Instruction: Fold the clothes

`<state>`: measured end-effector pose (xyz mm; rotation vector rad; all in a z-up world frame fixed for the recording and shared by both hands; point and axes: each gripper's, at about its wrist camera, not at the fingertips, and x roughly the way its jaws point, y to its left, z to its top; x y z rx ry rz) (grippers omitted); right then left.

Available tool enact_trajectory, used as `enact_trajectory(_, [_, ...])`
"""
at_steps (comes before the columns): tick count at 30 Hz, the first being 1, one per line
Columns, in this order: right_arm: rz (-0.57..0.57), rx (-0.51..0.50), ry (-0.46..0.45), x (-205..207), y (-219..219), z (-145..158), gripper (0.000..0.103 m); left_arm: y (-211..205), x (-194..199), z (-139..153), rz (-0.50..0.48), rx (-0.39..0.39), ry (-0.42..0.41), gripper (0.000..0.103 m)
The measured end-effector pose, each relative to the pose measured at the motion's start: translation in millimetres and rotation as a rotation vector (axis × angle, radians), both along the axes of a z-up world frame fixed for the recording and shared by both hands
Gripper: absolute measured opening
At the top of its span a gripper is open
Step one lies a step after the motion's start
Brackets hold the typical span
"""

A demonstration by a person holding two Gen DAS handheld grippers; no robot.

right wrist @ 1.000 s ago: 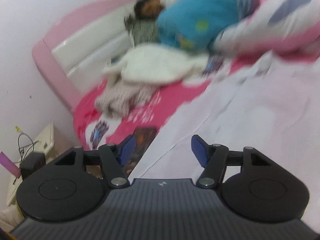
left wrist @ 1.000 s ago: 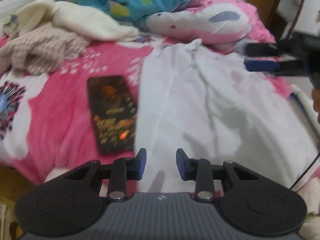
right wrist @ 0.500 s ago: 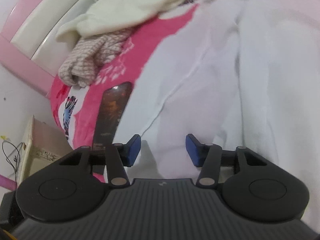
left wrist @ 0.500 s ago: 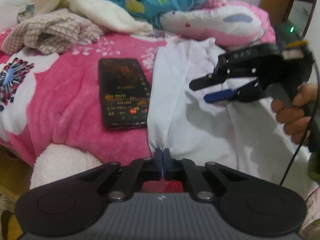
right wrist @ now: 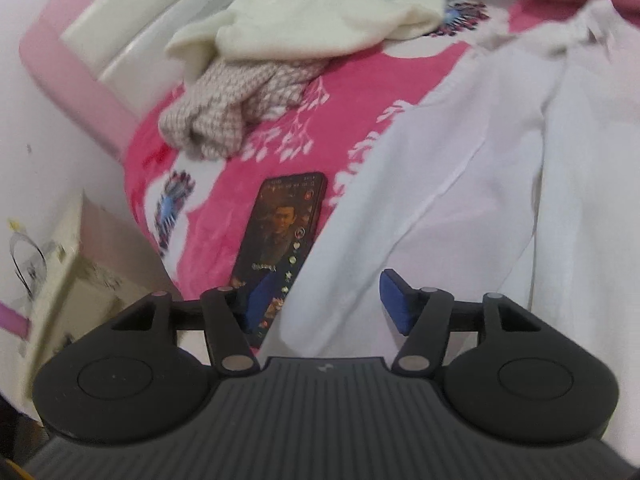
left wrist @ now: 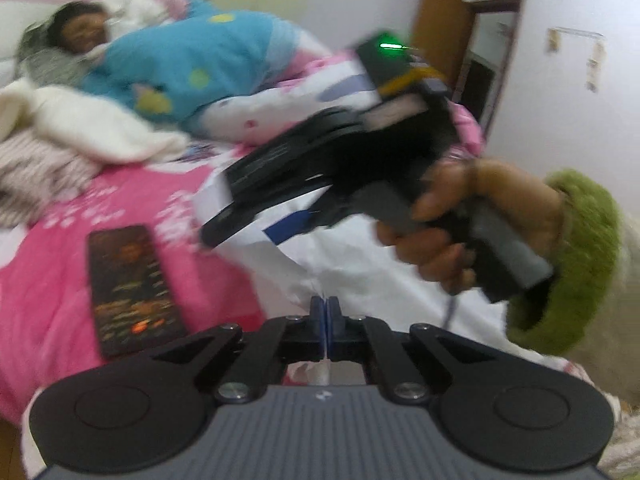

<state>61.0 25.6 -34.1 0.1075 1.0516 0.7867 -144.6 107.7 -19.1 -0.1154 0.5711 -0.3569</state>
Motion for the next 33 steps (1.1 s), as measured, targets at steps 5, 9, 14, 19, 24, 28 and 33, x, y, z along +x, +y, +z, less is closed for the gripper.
enact_trajectory(5, [0.013,-0.075,-0.089,-5,-10,0,0.005,-28,3,1,-0.110,0.018,-0.030,0.001])
enact_trajectory(9, [-0.111,0.053,-0.117,-6,-63,14,0.002,-45,6,9,-0.195,0.007,-0.063,0.001])
enact_trajectory(14, [-0.283,0.174,-0.154,-23,-140,25,0.002,-75,9,10,-0.316,0.006,-0.088,0.001])
enact_trajectory(19, [-0.440,0.138,-0.100,-33,-195,-8,0.005,-99,20,-17,-0.421,0.018,0.019,0.004])
enact_trajectory(24, [-0.559,-0.001,-0.049,-34,-222,-43,0.010,-102,22,-40,-0.474,0.019,0.119,0.023])
enact_trajectory(28, [-0.558,0.010,-0.130,-46,-225,-27,0.013,-76,15,-41,-0.452,0.000,0.123,0.034])
enact_trajectory(33, [-0.389,0.016,-0.215,-64,-197,-2,0.035,-48,23,-45,-0.332,0.005,0.156,0.033])
